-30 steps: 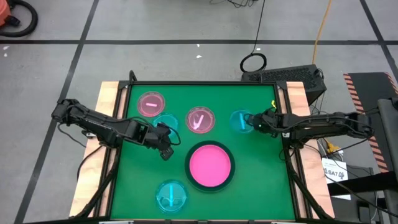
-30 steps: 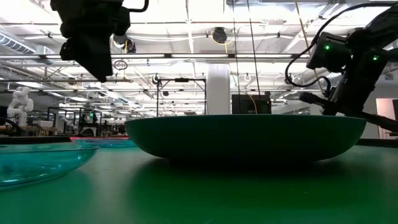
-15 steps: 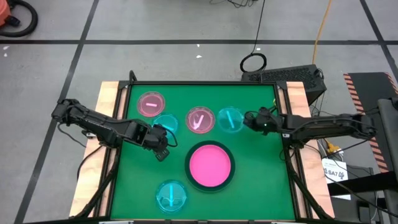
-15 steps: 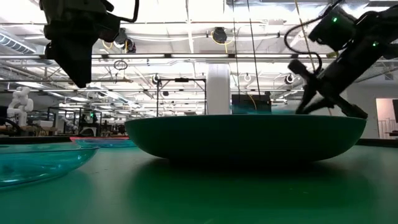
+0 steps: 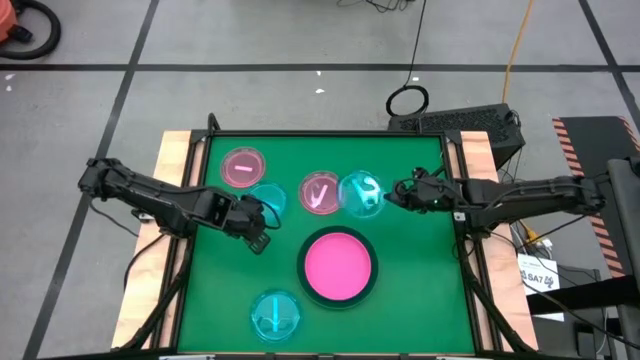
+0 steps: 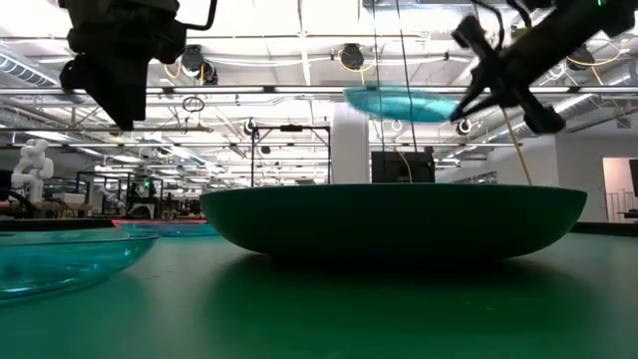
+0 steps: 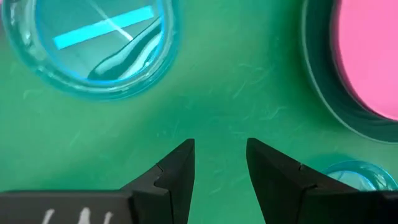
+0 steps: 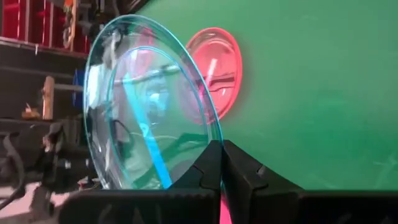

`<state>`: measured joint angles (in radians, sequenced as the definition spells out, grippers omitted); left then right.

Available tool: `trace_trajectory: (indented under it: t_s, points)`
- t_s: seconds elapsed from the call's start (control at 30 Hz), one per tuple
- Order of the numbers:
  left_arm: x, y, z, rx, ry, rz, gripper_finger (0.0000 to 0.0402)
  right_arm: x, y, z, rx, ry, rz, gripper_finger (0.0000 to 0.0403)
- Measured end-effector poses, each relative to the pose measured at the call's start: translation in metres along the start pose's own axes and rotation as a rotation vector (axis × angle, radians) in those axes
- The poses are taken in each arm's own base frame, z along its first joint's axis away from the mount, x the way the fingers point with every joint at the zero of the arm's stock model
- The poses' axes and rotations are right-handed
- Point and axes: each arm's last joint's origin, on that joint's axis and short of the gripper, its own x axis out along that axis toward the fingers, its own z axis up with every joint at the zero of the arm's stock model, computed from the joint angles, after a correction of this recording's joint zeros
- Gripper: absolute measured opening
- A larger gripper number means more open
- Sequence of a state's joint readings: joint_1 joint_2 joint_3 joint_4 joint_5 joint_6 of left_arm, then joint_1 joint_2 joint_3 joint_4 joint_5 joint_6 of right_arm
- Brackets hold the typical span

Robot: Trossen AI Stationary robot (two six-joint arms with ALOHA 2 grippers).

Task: Stack plastic plates
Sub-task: Stack the top right blue transparent plate on top of the pink plate

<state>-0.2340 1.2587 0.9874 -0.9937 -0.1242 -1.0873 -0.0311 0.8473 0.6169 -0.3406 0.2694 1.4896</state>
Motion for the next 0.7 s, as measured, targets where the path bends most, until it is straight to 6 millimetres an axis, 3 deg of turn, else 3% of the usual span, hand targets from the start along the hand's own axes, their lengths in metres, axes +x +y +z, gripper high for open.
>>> trace_trajectory:
  t_s: [0.33, 0.7]
  points:
    - [-0.003, 0.009, -0.009, -0.111, 0.122, 0.07, 0.0168, -0.026, 0.041, -0.004, -0.104, 0.039, 0.056, 0.0]
    - [-0.018, 0.018, -0.008, -0.092, 0.053, 0.03, 0.0175, -0.03, 0.044, -0.028, -0.11, 0.148, 0.059, 0.0]
